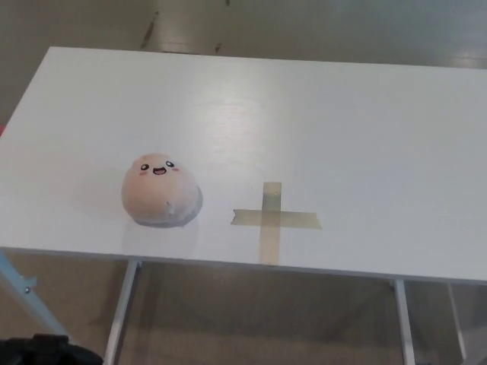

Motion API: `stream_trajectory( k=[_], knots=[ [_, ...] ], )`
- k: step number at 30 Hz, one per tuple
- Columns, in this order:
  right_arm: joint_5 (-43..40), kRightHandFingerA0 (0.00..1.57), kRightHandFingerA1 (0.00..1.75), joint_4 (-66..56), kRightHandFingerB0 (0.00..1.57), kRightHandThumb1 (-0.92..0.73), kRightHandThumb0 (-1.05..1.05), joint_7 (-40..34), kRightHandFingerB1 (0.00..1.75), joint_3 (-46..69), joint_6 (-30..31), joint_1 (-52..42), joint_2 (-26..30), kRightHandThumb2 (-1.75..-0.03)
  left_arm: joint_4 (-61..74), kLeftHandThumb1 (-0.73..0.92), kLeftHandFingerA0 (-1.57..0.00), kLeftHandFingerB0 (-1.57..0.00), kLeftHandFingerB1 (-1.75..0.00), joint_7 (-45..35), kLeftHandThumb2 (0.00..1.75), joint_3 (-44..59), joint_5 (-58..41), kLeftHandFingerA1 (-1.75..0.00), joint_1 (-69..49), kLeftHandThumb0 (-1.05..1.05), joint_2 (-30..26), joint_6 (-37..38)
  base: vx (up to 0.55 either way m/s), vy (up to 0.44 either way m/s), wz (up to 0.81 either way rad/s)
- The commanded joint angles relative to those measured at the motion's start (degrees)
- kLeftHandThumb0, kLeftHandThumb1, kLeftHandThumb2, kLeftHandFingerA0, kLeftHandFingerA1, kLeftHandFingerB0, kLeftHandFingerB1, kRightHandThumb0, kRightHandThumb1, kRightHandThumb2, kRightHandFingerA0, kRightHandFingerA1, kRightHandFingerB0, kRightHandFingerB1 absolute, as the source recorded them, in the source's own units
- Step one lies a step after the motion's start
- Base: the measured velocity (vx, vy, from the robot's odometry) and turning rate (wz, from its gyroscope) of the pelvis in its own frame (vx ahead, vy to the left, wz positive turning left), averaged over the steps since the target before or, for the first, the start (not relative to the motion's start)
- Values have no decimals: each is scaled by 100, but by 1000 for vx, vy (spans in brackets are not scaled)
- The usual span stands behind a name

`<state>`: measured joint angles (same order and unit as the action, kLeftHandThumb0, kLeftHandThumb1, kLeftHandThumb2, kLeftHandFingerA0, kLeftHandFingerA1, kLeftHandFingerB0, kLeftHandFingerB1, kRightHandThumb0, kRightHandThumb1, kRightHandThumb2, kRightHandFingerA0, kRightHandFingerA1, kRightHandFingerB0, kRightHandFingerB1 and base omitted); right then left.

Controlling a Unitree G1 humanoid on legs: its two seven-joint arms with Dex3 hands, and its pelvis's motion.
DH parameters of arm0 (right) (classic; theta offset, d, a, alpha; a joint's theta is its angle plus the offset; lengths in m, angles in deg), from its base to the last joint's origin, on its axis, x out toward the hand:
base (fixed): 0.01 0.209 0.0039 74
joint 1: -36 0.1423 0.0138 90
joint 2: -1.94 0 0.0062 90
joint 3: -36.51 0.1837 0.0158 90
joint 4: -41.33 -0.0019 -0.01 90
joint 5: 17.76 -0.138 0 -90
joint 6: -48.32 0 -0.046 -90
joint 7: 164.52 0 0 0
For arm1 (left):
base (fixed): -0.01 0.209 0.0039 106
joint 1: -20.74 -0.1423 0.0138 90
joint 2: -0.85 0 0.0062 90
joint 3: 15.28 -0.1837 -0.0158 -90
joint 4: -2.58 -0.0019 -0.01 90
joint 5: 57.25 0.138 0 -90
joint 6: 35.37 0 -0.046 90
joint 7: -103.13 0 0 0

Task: Use the left hand to take the pink dumpling toy on a person's hand and put it on the desk.

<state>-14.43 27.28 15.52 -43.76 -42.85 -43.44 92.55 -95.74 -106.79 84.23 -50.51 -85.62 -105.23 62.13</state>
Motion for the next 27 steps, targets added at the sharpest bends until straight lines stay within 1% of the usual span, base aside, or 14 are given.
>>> stream_trajectory(
  k=[1,6,10,11,17,26,27],
  knots=[
    [-492,65,46,-24,54,-72,-31,-709,42,551,-736,-345,-424,-61,-5129,63,-75,-57,-40,2270,60,-562,943,-47,1571,-45,452,-272,0,0,0],
    [-468,64,46,-14,54,-71,-33,-703,42,579,-696,-303,-417,-61,-5298,66,-74,-56,-39,2226,61,-476,712,-48,1649,-47,462,-161,0,0,0],
    [-357,64,46,-12,56,-70,-33,-772,42,514,-699,-332,-402,-60,-5446,65,-72,-54,-39,2189,61,-534,686,-45,1693,-47,422,-99,0,0,0],
    [-245,67,46,-5,58,-69,-31,-857,43,426,-673,-327,-390,-60,-5562,65,-71,-52,-38,2196,60,-539,667,-44,1756,-46,405,-74,0,0,0],
    [104,71,47,48,59,-69,-27,-1126,43,135,-416,-269,-329,-60,-5957,65,-71,-51,-38,2124,60,-532,511,-44,1923,-45,355,27,0,0,0],
    [-56,70,47,47,56,-69,-25,-953,42,263,-470,-258,-314,-60,-6433,65,-74,-53,-39,2188,61,-712,522,-45,2176,-44,329,103,0,0,0],
    [-62,70,47,48,56,-69,-25,-947,42,273,-469,-258,-315,-60,-6479,55,-67,-47,-51,2214,84,-730,519,-58,2198,-49,326,121,0,0,0]
  ],
)
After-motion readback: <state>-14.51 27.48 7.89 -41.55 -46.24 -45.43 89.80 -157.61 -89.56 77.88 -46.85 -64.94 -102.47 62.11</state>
